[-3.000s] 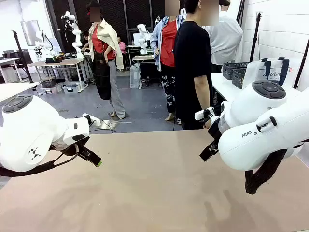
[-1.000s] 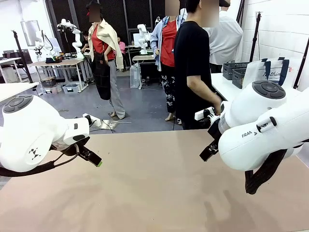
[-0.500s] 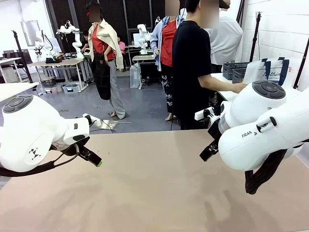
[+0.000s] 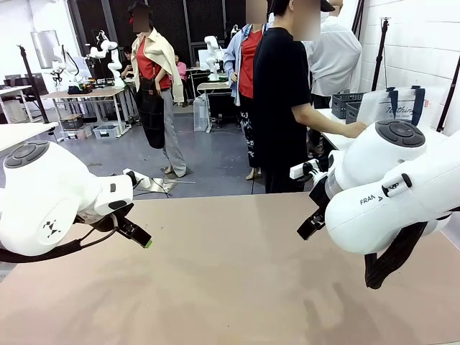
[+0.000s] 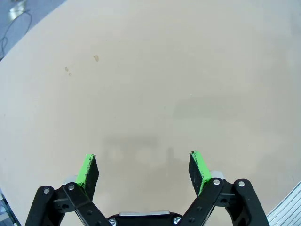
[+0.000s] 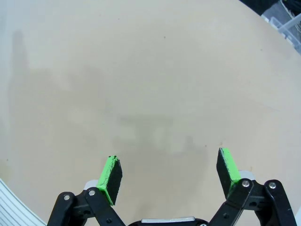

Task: Transfer purchased items from the store into the shopping bag.
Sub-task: Open the Reusable shopping bag in the center of the table.

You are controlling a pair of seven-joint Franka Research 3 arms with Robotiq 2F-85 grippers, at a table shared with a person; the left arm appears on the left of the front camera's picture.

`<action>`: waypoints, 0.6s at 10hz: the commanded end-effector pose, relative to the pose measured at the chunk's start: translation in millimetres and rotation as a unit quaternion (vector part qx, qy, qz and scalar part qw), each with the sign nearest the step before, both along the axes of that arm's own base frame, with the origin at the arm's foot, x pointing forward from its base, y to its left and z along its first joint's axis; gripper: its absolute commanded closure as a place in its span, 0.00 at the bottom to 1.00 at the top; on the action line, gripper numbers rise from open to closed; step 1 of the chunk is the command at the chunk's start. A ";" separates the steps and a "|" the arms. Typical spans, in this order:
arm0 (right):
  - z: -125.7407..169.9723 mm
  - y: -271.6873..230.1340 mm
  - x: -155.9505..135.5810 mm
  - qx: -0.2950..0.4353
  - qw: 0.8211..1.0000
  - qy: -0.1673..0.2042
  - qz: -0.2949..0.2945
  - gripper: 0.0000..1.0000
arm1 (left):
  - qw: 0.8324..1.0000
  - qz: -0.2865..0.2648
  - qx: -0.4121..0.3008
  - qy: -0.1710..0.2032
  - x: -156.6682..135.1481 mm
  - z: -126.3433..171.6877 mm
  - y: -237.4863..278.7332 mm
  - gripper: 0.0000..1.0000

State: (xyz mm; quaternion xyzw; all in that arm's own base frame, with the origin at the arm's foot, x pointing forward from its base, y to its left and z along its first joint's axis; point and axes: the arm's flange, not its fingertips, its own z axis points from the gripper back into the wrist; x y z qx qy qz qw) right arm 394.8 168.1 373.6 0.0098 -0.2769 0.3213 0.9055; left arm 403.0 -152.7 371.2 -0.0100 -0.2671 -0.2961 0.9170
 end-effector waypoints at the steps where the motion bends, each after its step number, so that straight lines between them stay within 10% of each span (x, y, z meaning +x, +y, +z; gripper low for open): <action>1: 0.0 -0.1 0.0 0.000 1.000 0.000 0.000 0.00 | 1.000 0.001 -0.001 0.000 0.4 0.1 1.4 0.00; 6: 0.0 -0.1 0.0 0.000 1.000 0.000 0.000 0.00 | 1.000 0.001 -0.001 0.000 0.4 0.1 1.4 0.00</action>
